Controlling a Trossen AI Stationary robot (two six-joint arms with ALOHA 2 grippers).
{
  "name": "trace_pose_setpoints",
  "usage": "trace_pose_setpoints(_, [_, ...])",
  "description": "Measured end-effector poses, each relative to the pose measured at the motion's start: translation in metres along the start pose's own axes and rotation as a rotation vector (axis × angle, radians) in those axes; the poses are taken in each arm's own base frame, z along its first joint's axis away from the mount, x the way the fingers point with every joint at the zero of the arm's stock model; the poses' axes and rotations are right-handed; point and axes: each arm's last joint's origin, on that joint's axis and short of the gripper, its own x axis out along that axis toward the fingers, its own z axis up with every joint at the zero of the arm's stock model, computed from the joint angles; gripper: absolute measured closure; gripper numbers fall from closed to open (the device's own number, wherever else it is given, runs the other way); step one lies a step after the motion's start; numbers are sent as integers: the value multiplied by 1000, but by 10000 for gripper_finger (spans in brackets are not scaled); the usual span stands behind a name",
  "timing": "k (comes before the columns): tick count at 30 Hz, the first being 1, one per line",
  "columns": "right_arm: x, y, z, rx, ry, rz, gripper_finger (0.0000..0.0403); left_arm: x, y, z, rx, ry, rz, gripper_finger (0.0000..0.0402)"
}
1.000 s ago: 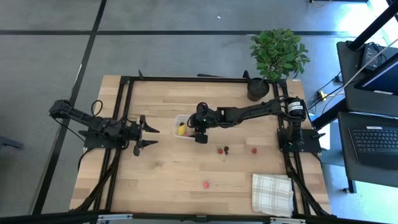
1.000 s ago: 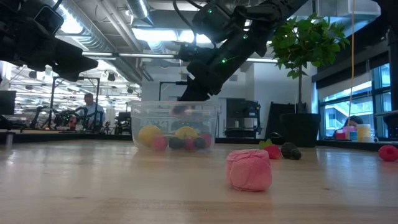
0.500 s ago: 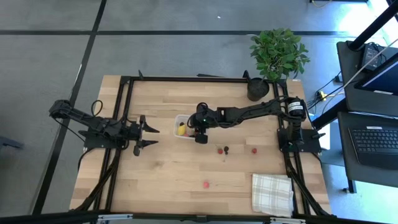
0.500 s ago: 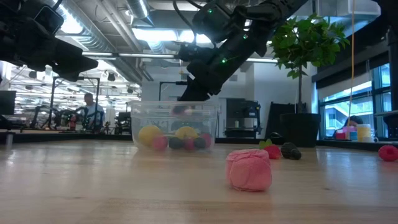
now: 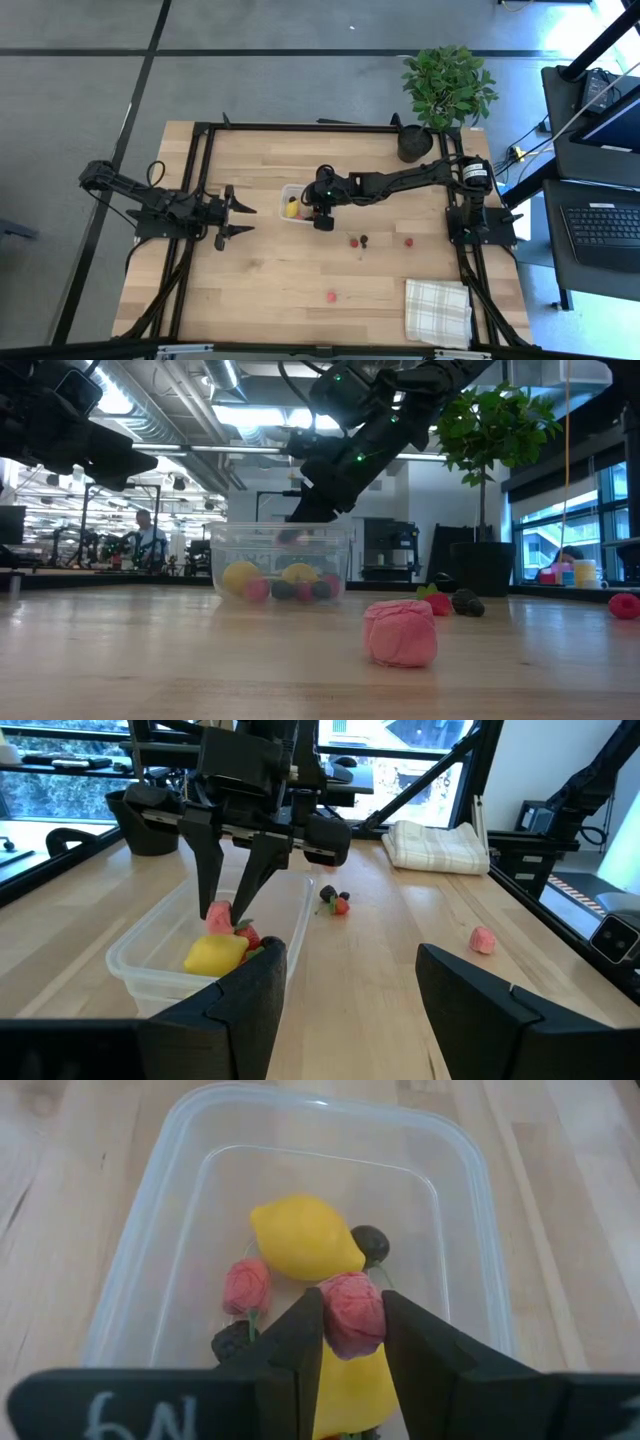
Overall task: Pick and placing Produce into tupperware
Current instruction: Put the top apricot into the transparent bin
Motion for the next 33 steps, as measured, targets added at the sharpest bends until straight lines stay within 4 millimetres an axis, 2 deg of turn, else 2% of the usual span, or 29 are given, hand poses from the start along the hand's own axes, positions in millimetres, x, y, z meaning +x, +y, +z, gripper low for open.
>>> trace_pose_setpoints(28, [0,0,0,-23,1,2,297,0,0,0,0,0,0,184])
trace_pose_setpoints(33, [0,0,0,-17,0,1,258,0,0,0,0,0,0,184])
